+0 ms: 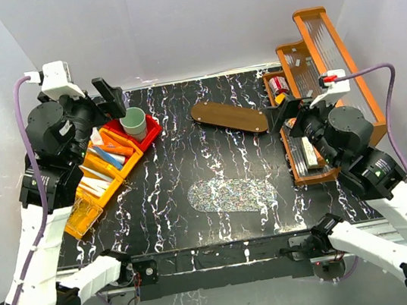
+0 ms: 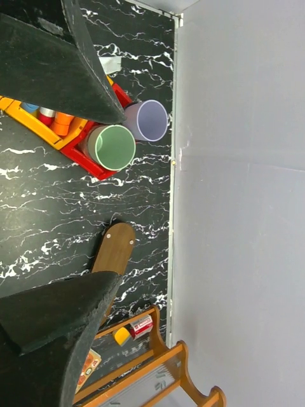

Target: Prepare toiletry sets of a toothbrush and toothpaste on the tray

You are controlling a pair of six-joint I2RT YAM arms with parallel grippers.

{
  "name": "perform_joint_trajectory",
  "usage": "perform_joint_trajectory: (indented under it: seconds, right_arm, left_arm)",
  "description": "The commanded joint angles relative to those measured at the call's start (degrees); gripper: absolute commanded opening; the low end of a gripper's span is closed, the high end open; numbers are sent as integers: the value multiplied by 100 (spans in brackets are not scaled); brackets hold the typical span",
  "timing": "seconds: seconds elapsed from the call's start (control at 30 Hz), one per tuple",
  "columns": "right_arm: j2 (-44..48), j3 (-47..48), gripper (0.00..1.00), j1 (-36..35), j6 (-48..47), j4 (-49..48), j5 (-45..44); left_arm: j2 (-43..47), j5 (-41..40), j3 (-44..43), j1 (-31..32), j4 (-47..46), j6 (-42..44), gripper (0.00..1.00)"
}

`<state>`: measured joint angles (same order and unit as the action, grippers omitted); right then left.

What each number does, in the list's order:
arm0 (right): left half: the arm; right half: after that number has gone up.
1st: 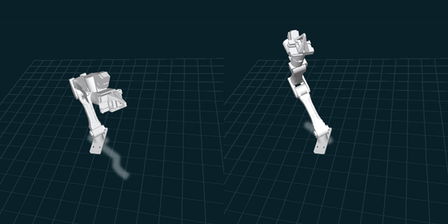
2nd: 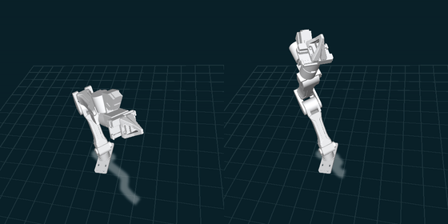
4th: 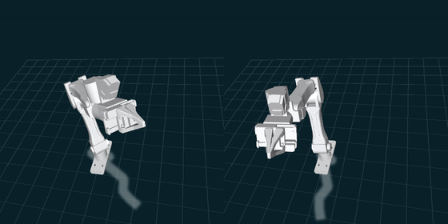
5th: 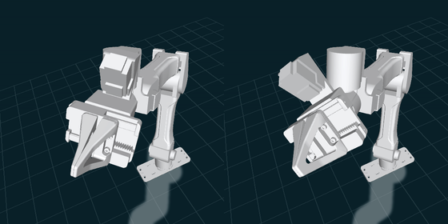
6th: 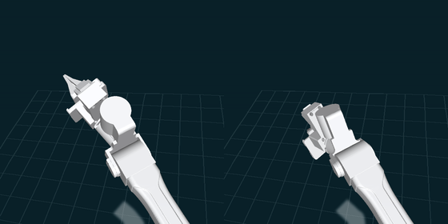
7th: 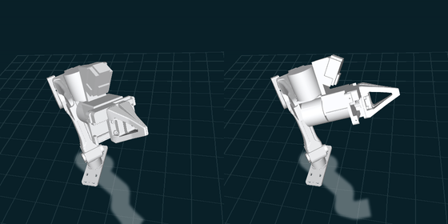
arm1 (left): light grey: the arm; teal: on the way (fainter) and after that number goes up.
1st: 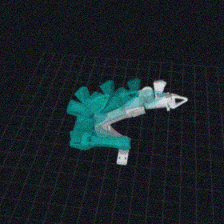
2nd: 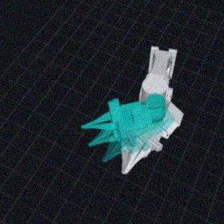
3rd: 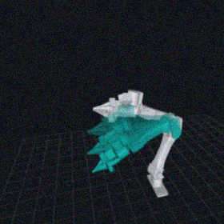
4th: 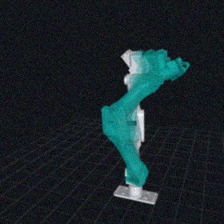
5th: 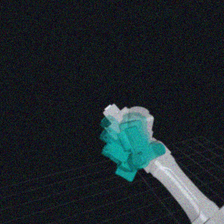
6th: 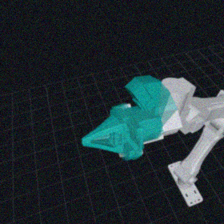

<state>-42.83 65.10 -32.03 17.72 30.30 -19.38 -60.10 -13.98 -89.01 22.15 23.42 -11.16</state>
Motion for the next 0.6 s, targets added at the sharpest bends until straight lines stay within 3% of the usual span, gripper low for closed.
perform_joint_trajectory:
  seconds: [0.0,0.57]
  right_arm:
    - [-74,329,98,161,188,-90,-10]
    - [-399,944,98,654,572,-84,87]
  left_arm:
    - [-10,178,-105,-154,181,-137,98]
    - [5,806,122,-607,745,-433,99]
